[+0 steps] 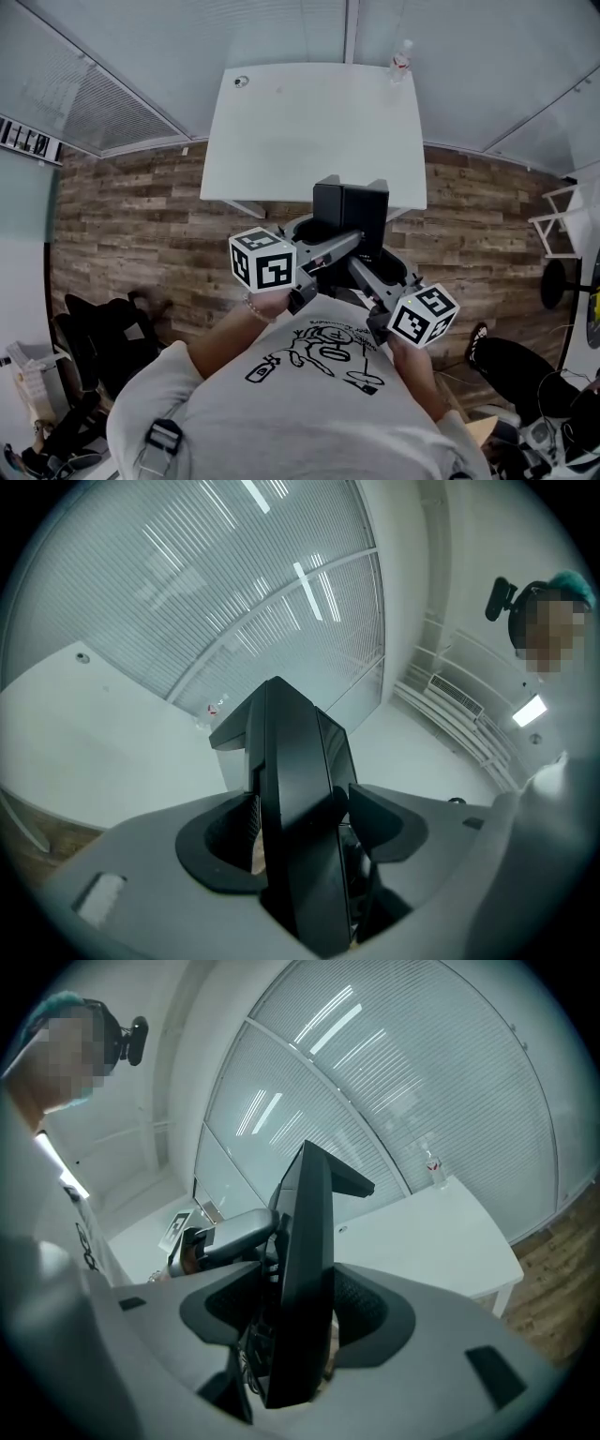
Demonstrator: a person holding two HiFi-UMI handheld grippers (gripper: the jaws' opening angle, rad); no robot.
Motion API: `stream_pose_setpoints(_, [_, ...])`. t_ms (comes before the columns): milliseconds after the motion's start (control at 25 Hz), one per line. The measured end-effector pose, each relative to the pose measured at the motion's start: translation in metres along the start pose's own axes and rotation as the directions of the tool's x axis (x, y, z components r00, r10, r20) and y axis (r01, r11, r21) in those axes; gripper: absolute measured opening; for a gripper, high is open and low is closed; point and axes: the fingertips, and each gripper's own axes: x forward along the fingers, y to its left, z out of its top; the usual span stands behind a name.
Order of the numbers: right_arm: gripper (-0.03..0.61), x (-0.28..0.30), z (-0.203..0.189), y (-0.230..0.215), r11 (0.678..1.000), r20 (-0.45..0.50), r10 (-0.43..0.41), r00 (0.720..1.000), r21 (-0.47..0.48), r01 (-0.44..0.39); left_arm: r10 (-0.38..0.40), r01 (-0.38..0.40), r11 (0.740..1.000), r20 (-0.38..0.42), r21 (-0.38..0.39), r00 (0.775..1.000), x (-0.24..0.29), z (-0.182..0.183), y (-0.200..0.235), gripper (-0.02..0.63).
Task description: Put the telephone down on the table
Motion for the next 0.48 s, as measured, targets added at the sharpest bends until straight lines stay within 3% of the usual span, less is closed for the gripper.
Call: stream_pose_setpoints(480, [0.222,0.025,0.021,-0.027,1.0,-0.03,0.02,0.999,0.0,-0.02,0.021,-0.02,0.999,0.019,-0.025,1.0,0.02,0.023,0.028,0.298])
